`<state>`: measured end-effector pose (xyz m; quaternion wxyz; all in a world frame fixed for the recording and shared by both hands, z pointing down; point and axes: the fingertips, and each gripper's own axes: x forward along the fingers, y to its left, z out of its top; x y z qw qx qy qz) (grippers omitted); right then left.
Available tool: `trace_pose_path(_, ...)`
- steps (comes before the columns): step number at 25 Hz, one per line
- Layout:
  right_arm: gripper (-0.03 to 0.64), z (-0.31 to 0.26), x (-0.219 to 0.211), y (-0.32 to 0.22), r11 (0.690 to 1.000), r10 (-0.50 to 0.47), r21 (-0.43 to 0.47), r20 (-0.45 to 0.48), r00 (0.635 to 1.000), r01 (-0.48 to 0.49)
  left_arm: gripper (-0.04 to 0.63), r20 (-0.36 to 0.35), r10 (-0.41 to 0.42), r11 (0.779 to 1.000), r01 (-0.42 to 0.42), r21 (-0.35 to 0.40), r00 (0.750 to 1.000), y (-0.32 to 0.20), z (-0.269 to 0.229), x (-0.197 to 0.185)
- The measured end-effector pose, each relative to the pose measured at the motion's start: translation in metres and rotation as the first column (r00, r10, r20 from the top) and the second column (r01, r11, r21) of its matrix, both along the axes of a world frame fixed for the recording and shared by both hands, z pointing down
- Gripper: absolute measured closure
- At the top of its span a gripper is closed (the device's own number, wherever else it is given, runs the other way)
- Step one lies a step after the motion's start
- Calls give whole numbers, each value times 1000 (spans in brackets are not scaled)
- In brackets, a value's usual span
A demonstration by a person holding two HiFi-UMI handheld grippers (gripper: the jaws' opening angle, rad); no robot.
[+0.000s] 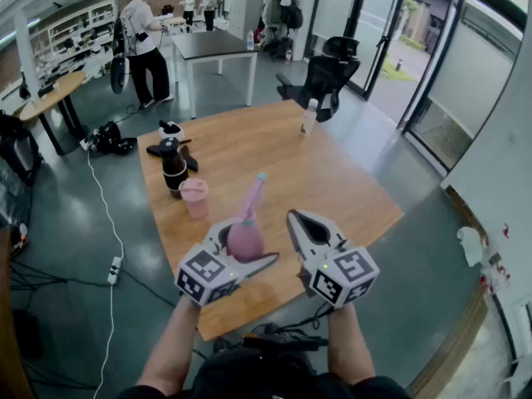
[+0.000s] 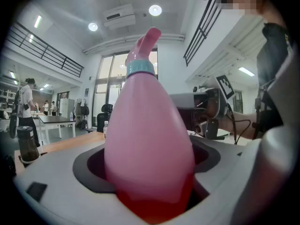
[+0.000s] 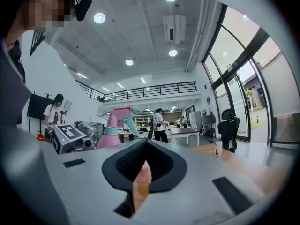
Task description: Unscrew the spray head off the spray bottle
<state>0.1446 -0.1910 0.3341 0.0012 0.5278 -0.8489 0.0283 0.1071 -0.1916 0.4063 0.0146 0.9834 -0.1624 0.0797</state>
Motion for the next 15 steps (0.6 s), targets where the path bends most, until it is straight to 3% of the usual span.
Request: trace_pose_path(15, 606, -3, 4, 8, 1000, 5, 3, 30, 1000, -5, 152, 11, 26, 1000, -26, 4, 1000, 6, 1, 7)
